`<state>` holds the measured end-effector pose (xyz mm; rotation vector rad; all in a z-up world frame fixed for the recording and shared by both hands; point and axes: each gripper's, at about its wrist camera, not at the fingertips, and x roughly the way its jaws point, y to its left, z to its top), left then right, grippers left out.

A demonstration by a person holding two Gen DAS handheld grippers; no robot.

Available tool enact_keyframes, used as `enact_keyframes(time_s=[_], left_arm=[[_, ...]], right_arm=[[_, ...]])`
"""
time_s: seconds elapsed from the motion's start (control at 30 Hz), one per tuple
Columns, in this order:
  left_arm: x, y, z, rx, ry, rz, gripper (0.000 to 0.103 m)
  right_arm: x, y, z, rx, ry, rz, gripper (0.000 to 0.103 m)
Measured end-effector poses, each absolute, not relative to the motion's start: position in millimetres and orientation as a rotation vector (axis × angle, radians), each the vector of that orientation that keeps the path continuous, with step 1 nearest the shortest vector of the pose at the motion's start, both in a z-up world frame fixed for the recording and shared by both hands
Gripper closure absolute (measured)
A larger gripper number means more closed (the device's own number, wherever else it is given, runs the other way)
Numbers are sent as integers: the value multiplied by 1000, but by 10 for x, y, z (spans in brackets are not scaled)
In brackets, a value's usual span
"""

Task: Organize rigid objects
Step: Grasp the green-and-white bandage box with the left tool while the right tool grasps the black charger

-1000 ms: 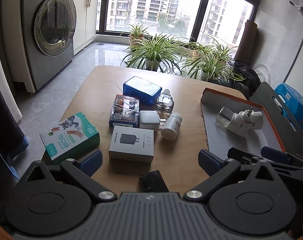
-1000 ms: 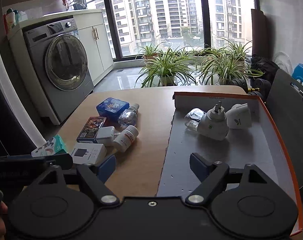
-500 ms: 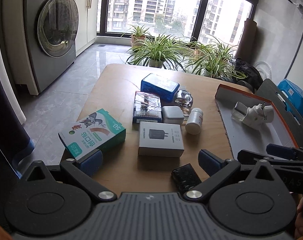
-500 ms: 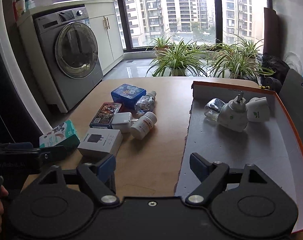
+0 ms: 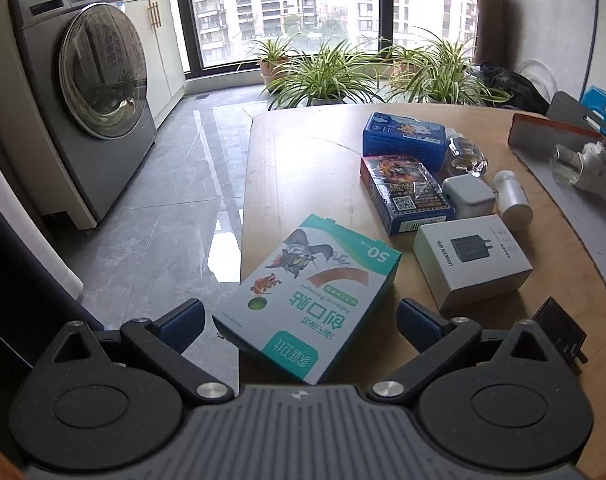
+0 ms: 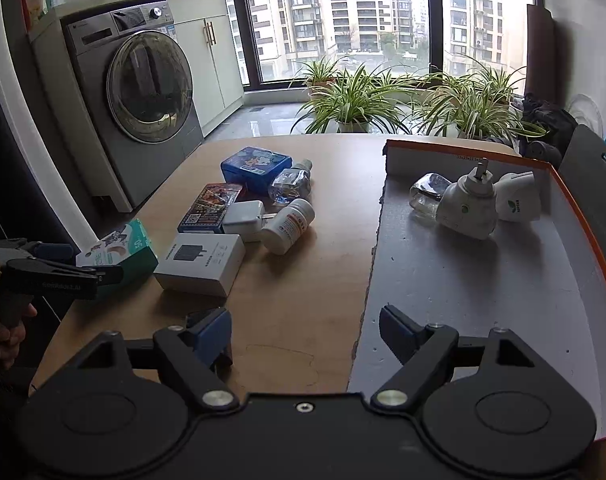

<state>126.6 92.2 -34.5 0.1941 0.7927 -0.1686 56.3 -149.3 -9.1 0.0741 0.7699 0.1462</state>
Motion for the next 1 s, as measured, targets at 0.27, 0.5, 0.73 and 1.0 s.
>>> enact_keyframes(time_s=[0.27,0.5,0.73,1.0], left_arm=[[1485,941,-558,196,834,-179,0],[1360,929,-504,98,828,-198,31],[1101,879,-415,-50,806,-158,31],[796,854,-255,-119,753,-124,31]], right_arm=[[556,-1490,-131,73,789,144,7],[583,-1394,-173,66,804,177,7],[609,-1168,-285,9,844,273,7],[743,-862,-424,-59,883,366,18]])
